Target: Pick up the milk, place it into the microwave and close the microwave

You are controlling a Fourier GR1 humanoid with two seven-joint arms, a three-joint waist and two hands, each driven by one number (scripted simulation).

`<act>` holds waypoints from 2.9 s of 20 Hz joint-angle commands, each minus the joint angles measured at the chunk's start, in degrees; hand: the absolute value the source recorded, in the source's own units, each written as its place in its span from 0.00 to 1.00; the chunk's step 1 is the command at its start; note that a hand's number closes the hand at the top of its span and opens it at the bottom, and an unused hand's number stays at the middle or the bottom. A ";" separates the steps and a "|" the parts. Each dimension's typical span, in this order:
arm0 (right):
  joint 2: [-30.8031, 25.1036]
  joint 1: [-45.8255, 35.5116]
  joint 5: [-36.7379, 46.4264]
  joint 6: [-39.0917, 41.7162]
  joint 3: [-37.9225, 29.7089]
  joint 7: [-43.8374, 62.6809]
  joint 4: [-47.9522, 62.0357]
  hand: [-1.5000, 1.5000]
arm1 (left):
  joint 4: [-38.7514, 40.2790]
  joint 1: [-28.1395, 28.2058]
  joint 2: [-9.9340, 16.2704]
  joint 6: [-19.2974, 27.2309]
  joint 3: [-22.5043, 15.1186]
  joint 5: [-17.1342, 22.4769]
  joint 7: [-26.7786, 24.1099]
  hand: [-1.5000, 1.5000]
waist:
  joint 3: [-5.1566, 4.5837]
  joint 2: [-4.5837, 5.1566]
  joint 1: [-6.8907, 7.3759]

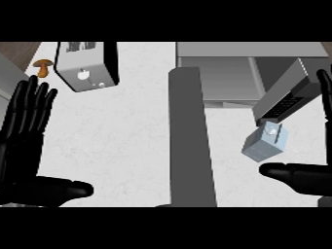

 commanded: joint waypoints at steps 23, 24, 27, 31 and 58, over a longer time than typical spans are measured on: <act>2.87 12.49 1.50 2.33 -3.13 -20.87 21.30 0.00 | -11.36 14.86 -3.06 -3.24 -3.21 0.57 0.67 0.00 | -0.08 -0.08 0.08; 3.78 14.86 3.25 1.92 -1.42 -21.87 20.09 0.00 | -12.20 13.63 -1.52 -4.63 -1.52 2.84 1.98 0.00 | -0.09 -0.10 0.00; 3.18 15.42 2.87 2.53 -3.18 -25.62 23.96 0.00 | -17.80 21.30 -4.96 -1.44 -10.96 -3.97 0.57 0.00 | -0.06 -0.16 0.20; 1.43 12.25 0.91 2.54 -7.09 -27.24 29.77 0.00 | -18.11 16.05 -1.73 -3.46 -1.75 3.32 5.29 0.00 | -0.08 -0.08 0.12; -7.23 -11.75 1.58 8.31 -14.87 -67.91 96.81 0.00 | -15.65 19.17 -5.06 -1.19 -10.27 -3.75 0.54 0.00 | 0.01 0.20 0.78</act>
